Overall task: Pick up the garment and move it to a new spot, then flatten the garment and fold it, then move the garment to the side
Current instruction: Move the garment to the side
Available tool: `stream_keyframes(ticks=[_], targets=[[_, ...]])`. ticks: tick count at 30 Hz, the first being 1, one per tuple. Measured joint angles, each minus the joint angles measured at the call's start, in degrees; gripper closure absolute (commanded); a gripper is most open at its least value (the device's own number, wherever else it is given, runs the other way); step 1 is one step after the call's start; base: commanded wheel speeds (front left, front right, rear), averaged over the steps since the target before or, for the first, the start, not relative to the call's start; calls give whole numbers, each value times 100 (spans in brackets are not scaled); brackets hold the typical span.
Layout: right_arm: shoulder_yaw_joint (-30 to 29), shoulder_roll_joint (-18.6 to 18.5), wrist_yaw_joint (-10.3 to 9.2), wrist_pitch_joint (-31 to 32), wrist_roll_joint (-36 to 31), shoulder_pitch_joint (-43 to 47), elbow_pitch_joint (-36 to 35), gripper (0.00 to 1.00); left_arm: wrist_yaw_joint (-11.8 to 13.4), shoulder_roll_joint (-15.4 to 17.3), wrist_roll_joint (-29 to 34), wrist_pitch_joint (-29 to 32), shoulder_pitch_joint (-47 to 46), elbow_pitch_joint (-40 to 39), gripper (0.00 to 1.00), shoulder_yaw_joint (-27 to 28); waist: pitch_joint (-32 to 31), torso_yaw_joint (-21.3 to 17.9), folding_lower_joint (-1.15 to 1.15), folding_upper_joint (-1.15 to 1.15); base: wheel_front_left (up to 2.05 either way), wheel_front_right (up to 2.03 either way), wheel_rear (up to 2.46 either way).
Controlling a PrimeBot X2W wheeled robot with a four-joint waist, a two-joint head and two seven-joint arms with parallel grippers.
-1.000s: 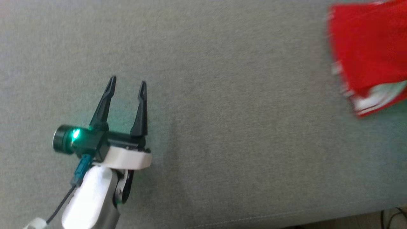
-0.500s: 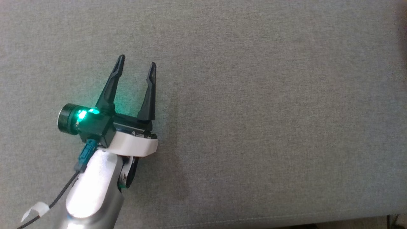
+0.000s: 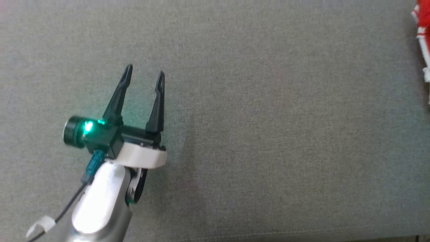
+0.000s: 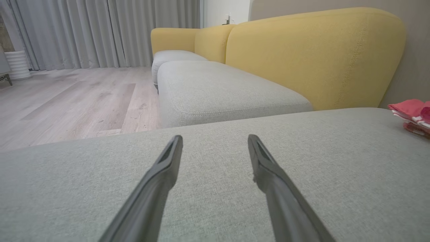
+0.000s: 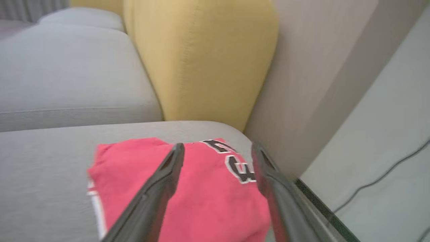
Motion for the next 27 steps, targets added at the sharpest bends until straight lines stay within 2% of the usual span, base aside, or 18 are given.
stream_keyframes(ticks=[4, 8, 15, 20, 27], targets=[[510, 713, 0, -138, 58, 680, -725, 0, 8, 2, 0, -1, 309, 55, 0, 42, -282, 19, 0, 0, 0, 0, 0], [1157, 1043, 0, -249, 253, 1340, -1136, 0, 77, 9, -1, -1, 586, 98, 0, 172, -595, 69, 0, 0, 0, 0, 0], [2251, 1122, 0, -546, 1060, 2075, -1214, 0, 213, 60, -16, -1, 1029, 136, 0, 381, -1110, 229, 0, 0, 0, 0, 0], [2713, 1121, 0, -776, 1502, 2317, -1053, 0, 313, 111, -32, -1, 1281, 164, 0, 525, -1406, 402, 0, 0, 0, 0, 0], [3036, 1122, 0, -845, 1553, 2550, -1001, 0, 356, 166, -100, 0, 1568, 208, 0, 550, -1770, 563, 0, 0, 0, 0, 0]])
